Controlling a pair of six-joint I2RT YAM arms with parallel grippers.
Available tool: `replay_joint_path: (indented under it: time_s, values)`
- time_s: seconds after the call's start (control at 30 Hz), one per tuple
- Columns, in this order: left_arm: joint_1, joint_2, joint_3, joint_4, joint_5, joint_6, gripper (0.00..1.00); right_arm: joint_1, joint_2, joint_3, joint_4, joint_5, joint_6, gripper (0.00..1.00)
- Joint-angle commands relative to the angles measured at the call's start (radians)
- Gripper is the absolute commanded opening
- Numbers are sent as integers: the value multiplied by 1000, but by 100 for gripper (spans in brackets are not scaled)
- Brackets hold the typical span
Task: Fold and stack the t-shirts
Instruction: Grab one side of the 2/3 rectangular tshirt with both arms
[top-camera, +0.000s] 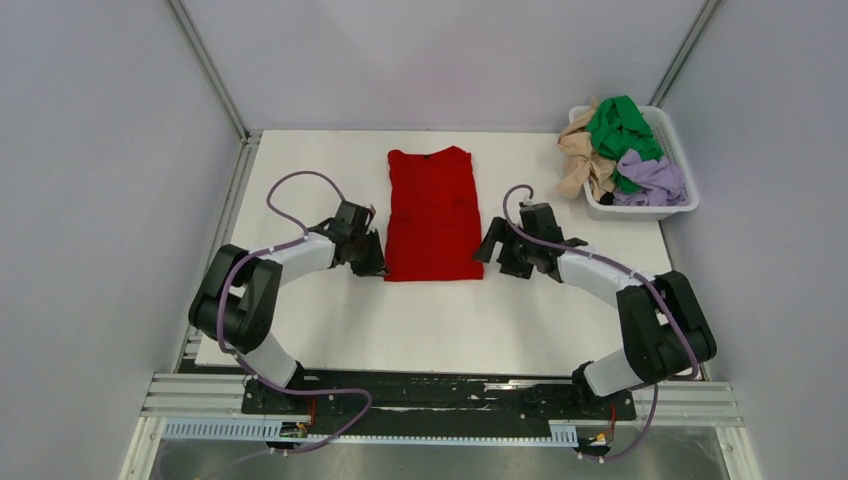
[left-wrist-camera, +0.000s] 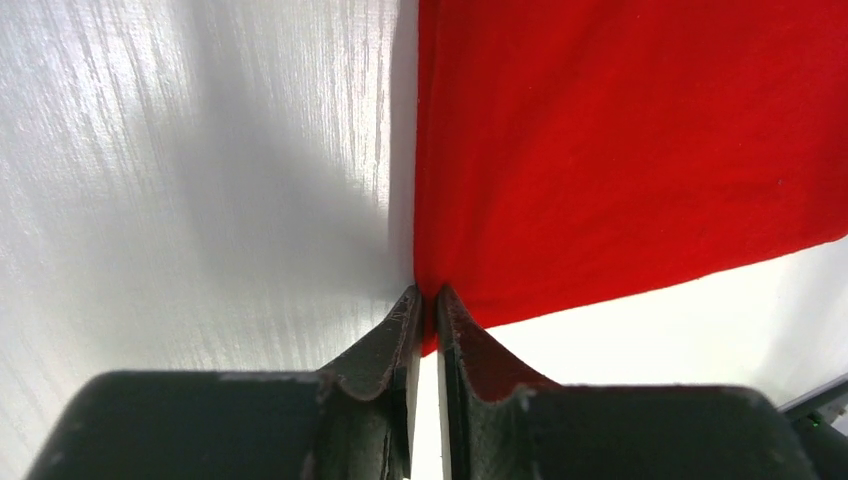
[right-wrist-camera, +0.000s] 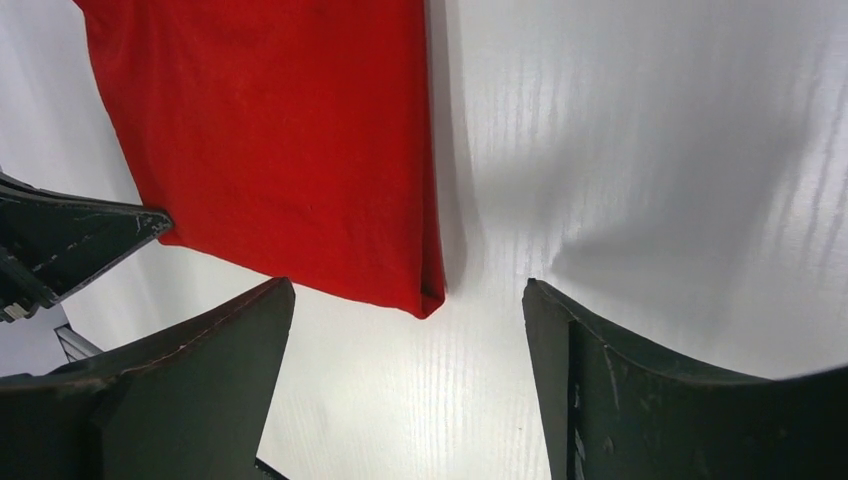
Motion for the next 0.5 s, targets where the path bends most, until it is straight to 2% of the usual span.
replay_joint_path:
  time_s: [0.0,0.1,0.33,0.47]
  values:
    - [-28,47,-32,-93,-32,6,13,48,39,42,33,32,-5,80]
    - [-32,53,-37,-86,-28,2,0,67,82,66,23,40,-14,66]
    - [-36,32,-48,-88,-32,-8,0,118,166,106,-4,57,-31,46]
    - [-36,13,-54,-95,-22,-4,0,145,183,109,-30,73,-26,29]
